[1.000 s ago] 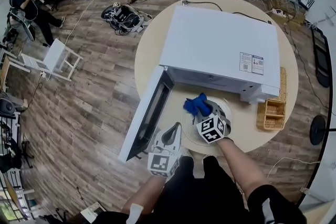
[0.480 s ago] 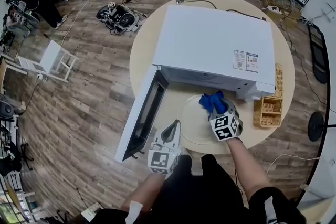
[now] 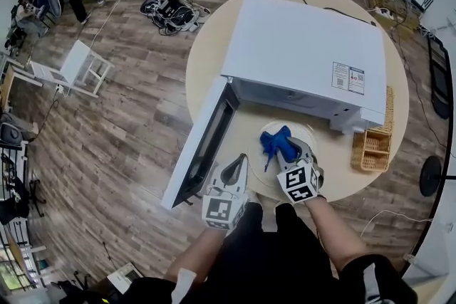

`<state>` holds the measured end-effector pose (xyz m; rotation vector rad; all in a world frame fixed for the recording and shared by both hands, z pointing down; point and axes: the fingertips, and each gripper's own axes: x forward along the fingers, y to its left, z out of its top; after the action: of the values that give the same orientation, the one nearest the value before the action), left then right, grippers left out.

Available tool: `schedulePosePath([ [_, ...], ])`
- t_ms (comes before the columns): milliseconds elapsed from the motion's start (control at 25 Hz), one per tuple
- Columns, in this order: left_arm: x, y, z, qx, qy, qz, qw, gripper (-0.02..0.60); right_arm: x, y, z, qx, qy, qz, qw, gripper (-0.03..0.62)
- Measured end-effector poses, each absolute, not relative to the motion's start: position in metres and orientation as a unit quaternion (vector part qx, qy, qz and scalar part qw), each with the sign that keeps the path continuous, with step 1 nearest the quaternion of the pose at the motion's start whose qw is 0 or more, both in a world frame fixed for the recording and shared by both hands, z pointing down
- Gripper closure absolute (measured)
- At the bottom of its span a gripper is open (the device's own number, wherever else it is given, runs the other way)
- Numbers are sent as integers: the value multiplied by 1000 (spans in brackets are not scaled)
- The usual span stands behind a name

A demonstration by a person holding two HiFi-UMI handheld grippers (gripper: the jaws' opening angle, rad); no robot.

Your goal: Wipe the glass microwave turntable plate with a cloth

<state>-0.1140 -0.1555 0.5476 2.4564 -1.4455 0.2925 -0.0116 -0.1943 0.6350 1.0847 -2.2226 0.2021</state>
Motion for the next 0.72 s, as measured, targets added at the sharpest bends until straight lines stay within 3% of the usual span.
schedulePosePath([
  [360,-124,-136,555,845,-503,110,144,575,-73,-157,675,340,-867,80,356,491],
  [720,-119,-130,561,846,-498,106,158,575,-29,-170,675,388,-842,86,366,490],
])
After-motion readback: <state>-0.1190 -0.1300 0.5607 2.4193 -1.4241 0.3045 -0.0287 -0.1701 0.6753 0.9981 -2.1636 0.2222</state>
